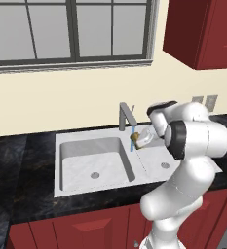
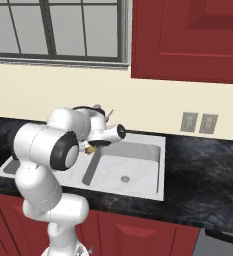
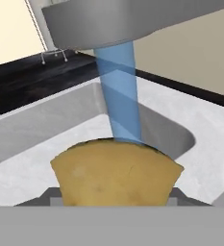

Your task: Soak the sponge with water for a few seconds and then drop it inside the sink.

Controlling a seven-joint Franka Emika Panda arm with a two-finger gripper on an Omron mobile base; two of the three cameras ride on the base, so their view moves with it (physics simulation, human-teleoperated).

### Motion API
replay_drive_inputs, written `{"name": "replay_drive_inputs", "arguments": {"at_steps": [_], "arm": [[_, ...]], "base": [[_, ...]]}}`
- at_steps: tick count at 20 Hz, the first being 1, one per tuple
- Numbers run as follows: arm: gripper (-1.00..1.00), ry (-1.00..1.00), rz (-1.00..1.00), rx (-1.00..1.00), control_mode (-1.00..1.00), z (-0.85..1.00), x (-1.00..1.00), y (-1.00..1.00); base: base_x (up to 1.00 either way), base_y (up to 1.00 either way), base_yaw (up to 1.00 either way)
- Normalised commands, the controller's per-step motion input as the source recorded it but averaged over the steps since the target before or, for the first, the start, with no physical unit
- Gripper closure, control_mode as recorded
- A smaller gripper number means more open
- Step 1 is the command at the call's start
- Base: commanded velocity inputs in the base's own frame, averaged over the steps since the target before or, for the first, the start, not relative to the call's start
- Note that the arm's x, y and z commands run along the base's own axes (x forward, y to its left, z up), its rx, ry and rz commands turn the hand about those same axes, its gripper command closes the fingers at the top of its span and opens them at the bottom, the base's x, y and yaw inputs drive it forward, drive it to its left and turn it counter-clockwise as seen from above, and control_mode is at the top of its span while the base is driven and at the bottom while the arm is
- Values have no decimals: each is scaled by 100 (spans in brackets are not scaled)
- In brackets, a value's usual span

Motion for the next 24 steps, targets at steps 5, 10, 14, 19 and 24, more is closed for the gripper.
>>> {"name": "replay_drive_inputs", "arguments": {"at_steps": [5, 10, 14, 19, 24], "arm": [[100, 0, 0, 0, -100, -12, 16, 0], [100, 0, 0, 0, -100, -14, 8, 0], [100, 0, 0, 0, -100, -16, 22, 0], [100, 0, 0, 0, -100, -11, 17, 0], [100, 0, 0, 0, -100, 0, -3, 1]], "base": [[0, 0, 0], [0, 0, 0], [0, 0, 0], [0, 0, 0], [0, 0, 0]]}}
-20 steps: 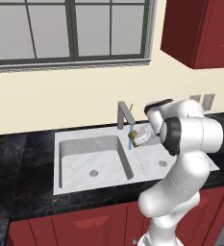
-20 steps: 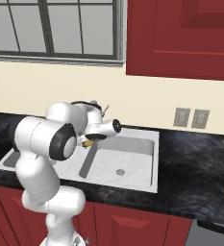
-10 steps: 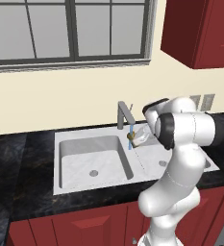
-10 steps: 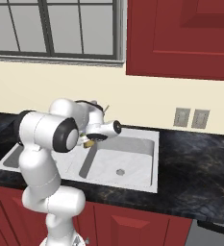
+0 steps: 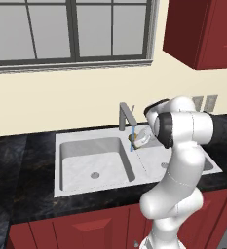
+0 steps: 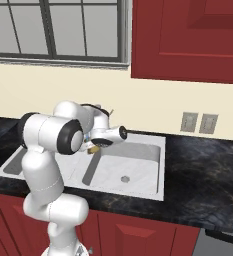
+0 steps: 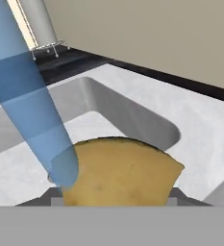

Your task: Soak the sponge with water for a few seconds and then drop it inside the sink.

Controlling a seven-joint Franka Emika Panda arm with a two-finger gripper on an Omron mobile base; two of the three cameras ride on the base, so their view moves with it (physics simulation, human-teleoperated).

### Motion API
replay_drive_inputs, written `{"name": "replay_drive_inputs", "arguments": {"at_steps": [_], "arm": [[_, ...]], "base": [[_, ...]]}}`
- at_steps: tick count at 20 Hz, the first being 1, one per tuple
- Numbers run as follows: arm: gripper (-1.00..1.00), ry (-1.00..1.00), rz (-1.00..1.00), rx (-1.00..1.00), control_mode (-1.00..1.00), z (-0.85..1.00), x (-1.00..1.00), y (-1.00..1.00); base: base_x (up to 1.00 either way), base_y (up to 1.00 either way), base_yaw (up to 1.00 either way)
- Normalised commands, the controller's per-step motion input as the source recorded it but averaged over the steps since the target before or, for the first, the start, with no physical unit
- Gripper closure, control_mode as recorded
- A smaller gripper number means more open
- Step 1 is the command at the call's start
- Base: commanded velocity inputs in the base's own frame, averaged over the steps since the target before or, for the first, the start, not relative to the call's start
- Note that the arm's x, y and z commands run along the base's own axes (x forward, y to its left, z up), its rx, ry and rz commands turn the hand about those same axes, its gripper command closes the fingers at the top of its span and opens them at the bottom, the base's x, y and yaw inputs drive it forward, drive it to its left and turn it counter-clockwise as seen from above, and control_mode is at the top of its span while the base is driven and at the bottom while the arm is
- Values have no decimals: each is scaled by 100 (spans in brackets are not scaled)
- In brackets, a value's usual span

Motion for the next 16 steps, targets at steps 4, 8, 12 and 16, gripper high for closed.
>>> {"name": "replay_drive_inputs", "arguments": {"at_steps": [4, 8, 12, 16], "arm": [[100, 0, 4, 0, -100, 0, -19, 0], [100, 0, 3, 0, -100, 0, -48, 0], [100, 0, 2, 0, -100, 4, -54, -2], [100, 0, 0, 1, -100, 24, -30, -33]], "base": [[0, 0, 0], [0, 0, 0], [0, 0, 0], [0, 0, 0]]}}
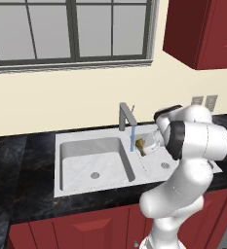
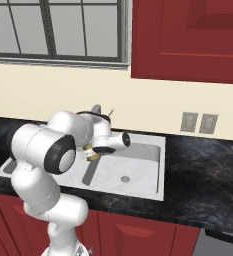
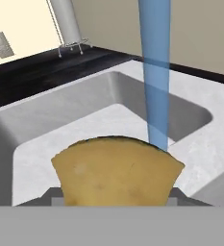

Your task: Soak the sponge with water for a few seconds and then drop it inside the sink.

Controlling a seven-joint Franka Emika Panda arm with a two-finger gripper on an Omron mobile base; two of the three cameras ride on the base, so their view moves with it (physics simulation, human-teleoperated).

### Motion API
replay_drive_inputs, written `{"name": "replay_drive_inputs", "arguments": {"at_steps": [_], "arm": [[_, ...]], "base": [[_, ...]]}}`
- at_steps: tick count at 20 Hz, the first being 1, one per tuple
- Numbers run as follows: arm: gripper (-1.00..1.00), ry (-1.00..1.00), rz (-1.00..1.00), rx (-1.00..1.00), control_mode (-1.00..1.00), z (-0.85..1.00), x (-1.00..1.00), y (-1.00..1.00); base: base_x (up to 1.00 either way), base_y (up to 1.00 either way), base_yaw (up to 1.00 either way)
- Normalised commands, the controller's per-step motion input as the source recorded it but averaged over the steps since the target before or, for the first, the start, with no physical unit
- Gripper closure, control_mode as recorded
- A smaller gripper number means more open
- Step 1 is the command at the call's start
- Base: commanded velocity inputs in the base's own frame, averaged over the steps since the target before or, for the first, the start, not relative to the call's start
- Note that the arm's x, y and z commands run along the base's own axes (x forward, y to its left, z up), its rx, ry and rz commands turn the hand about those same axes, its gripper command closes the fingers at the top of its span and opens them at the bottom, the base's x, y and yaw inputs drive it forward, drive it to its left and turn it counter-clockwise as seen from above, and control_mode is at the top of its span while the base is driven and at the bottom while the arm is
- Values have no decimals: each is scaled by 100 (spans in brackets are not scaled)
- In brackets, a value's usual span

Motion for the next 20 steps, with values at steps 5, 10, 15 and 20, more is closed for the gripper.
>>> {"name": "replay_drive_inputs", "arguments": {"at_steps": [5, 10, 15, 20], "arm": [[100, 10, -2, 0, -100, 44, -5, -43], [100, 26, -1, 0, -100, 59, 4, -51], [100, 25, -3, 0, -100, 22, 1, -56], [100, 24, -3, -14, -100, -13, 6, -30]], "base": [[0, 0, 0], [0, 0, 0], [0, 0, 0], [0, 0, 0]]}}
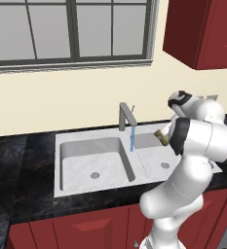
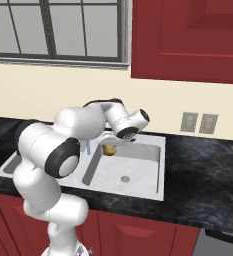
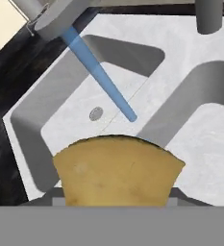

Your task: Soak the sponge with water for a few seconds and then drop it inside the sink.

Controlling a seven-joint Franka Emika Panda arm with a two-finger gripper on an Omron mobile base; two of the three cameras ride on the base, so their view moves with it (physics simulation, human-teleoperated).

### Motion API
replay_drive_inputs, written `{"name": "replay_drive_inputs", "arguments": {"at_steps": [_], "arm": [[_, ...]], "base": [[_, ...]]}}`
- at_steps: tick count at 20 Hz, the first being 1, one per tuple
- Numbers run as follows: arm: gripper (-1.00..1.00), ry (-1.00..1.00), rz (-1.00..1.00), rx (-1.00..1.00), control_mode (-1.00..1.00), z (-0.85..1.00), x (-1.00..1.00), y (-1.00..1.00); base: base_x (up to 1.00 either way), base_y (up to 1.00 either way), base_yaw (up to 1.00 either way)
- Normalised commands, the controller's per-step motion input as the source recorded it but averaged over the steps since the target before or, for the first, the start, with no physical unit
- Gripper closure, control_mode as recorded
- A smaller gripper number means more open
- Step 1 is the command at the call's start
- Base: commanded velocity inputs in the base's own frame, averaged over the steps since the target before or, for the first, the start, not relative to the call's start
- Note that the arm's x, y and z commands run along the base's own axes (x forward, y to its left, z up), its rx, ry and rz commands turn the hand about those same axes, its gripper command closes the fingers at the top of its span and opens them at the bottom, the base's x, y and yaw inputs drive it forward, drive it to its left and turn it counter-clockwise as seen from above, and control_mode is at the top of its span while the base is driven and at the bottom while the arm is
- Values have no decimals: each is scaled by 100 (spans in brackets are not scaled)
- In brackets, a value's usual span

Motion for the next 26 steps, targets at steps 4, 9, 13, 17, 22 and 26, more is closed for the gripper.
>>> {"name": "replay_drive_inputs", "arguments": {"at_steps": [4, 9, 13, 17, 22, 26], "arm": [[100, 16, -12, -23, -100, -14, 22, -26], [100, 9, -16, -16, -100, 0, 14, -22], [100, 0, -15, -6, -100, 0, 0, -37], [100, 10, -17, -14, -100, -2, 1, -26], [100, 16, -19, -19, -100, -1, 5, -17], [100, 11, -22, -12, -100, -1, 0, -11]], "base": [[0, 0, 0], [0, 0, 0], [0, 0, 0], [0, 0, 0], [0, 0, 0], [0, 0, 0]]}}
